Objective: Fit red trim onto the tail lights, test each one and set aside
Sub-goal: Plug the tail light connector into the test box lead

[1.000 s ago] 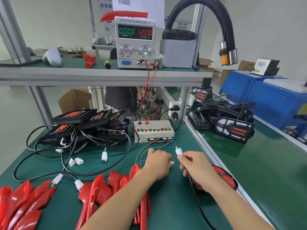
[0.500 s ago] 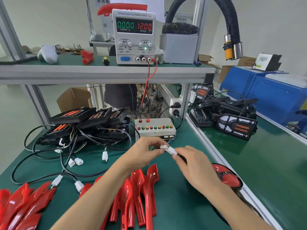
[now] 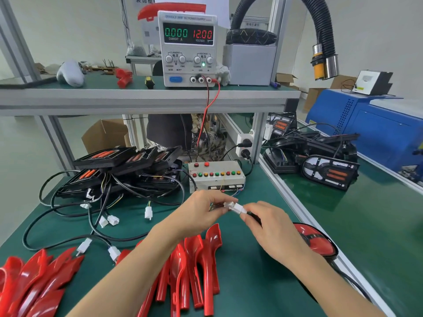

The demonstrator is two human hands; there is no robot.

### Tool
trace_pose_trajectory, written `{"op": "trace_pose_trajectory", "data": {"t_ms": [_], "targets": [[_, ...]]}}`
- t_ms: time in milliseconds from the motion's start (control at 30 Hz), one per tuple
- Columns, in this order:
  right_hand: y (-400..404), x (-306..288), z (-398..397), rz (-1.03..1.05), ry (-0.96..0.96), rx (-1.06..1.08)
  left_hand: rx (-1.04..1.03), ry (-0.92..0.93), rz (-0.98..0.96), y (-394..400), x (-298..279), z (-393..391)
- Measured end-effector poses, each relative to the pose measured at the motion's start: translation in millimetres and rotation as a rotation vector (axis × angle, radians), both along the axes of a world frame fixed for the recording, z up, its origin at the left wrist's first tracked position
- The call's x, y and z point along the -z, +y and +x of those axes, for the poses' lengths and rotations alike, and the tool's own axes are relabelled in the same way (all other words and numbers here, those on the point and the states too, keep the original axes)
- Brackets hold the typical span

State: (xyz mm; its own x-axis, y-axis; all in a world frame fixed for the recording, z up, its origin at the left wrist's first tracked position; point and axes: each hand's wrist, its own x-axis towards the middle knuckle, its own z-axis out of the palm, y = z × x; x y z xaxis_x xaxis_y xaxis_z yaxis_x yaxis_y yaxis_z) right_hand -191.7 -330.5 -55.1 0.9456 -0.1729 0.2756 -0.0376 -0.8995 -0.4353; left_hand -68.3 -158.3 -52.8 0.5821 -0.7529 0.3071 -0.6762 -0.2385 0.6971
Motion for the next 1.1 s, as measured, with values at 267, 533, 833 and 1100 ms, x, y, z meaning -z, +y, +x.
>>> {"op": "trace_pose_trajectory", "data": {"t_ms": [267,533,833,1100], "targets": [[-14,-1,5,-0.056,0.124,-0.06,0.003,-0.063,0.113,-2,0,2],[-25,-4,11,-0.017,0.2,-0.108,0.007,0.105,0.064,-1,4,7],[-32,-9,17,0.08,0.322,-0.153,0.01,0.372,-0.046,-4,13,11],[-34,-11,16,0.247,0.363,-0.183,0.026,0.426,-0.069,-5,12,10]]}}
